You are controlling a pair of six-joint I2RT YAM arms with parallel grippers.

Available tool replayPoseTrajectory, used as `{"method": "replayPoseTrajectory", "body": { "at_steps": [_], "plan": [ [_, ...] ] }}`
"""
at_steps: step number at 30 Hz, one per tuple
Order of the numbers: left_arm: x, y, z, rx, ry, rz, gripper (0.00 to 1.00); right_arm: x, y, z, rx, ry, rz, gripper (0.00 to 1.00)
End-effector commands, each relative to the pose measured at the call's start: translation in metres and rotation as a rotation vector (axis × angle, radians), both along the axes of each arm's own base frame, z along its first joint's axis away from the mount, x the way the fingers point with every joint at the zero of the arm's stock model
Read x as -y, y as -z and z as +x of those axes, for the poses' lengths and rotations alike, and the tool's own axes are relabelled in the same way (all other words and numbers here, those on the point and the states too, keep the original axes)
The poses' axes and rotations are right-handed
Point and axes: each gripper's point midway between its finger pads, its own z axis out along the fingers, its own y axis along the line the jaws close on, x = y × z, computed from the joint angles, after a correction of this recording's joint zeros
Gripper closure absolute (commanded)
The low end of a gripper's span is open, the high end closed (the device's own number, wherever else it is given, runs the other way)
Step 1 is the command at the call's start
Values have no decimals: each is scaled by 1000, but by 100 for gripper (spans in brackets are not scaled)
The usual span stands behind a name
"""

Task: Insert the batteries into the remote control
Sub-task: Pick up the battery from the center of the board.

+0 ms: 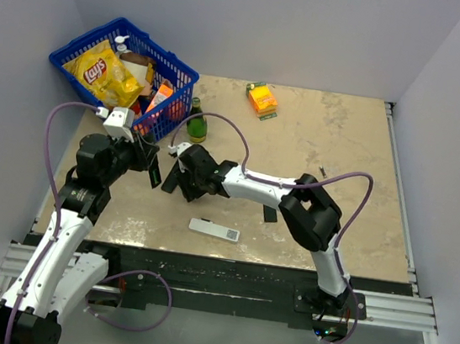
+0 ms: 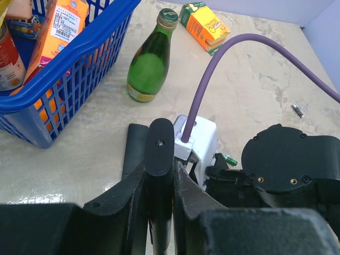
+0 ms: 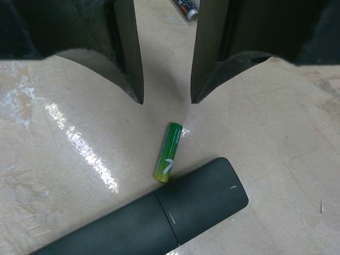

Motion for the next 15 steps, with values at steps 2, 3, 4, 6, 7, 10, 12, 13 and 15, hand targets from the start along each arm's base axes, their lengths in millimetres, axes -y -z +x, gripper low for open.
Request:
{"method": "replayPoseTrajectory", "body": {
  "at_steps": [2, 3, 4, 6, 7, 10, 12, 13, 15],
  "plan": [
    [-5, -15, 2, 49, -18, 6, 100, -27, -27, 12, 49, 13, 89, 57],
    [-5, -15, 2, 49, -19, 4, 100, -28, -24, 12, 48, 15, 84, 57],
    [-5, -15, 2, 50, -16, 3, 100, -29, -23, 12, 49, 17, 84, 57],
    [-4, -15, 2, 50, -14, 3, 100, -31, -20, 12, 50, 20, 85, 58],
    [-4, -15, 2, 49, -13, 3, 100, -33, -17, 12, 49, 19, 84, 59],
    [-4, -16, 1, 53, -13, 1, 100, -35, -12, 15, 54, 29, 79, 60],
    [-5, -16, 2, 53, -15, 1, 100, -36, -11, 17, 63, 37, 74, 62],
    [-4, -16, 2, 53, -13, 0, 100, -37, -8, 17, 68, 41, 68, 62],
    [-4, -15, 1, 52, -12, -2, 100, -37, -7, 19, 78, 49, 60, 63]
  ]
}}
